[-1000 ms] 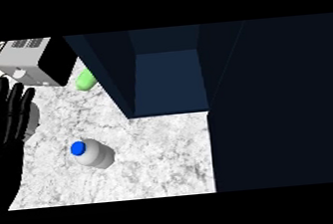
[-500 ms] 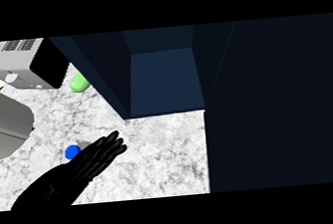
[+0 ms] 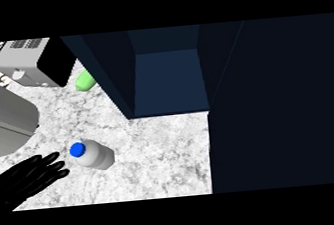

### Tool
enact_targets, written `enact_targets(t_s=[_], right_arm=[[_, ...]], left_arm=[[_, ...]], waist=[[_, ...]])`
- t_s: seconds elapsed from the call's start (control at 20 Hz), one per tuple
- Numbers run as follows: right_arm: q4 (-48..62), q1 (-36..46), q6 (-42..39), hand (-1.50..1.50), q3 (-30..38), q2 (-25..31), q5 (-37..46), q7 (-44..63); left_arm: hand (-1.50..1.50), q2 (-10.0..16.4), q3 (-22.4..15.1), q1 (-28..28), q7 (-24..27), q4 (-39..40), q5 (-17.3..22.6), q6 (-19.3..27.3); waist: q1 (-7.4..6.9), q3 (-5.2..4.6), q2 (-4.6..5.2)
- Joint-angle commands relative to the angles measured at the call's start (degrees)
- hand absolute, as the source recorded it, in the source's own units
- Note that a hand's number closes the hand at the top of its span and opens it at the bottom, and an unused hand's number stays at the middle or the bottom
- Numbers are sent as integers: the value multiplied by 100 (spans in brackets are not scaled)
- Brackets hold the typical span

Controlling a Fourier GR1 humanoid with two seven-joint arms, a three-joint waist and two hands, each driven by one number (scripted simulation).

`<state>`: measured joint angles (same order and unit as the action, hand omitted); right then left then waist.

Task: Pick up the bottled water, place it into the cabinet and close the cabinet

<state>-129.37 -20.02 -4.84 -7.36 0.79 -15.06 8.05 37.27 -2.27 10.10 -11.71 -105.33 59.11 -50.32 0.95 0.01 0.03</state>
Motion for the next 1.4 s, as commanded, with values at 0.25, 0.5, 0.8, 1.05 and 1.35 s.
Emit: enact_targets(t_s=[0.25, 0.5, 0.8, 1.05, 1.35], right_arm=[[-108, -1299, -227, -150, -741, -77, 217, -984], [-592, -1451, -251, -150, -757, 66, 319, -674], [146, -1259, -505, -150, -313, 172, -38, -1276], [42, -1299, -326, -150, -641, 45, 472, -1399], [94, -1347, -452, -150, -465, 205, 223, -1401]], left_arm=[[-150, 510, 481, -282, -191, 1179, 696, -1071], [-150, 340, 592, 13, -192, 933, 640, -1246], [-150, 46, 628, -608, -311, 1557, 435, -1138], [-150, -377, 1000, -1537, -200, 3220, -148, -1735], [-150, -1052, 1324, -2118, -12, 3581, -1387, -1760]], waist=[[-30, 0, -14], [-90, 0, -22], [-65, 2, -12], [-11, -4, 0], [-6, -4, 0]])
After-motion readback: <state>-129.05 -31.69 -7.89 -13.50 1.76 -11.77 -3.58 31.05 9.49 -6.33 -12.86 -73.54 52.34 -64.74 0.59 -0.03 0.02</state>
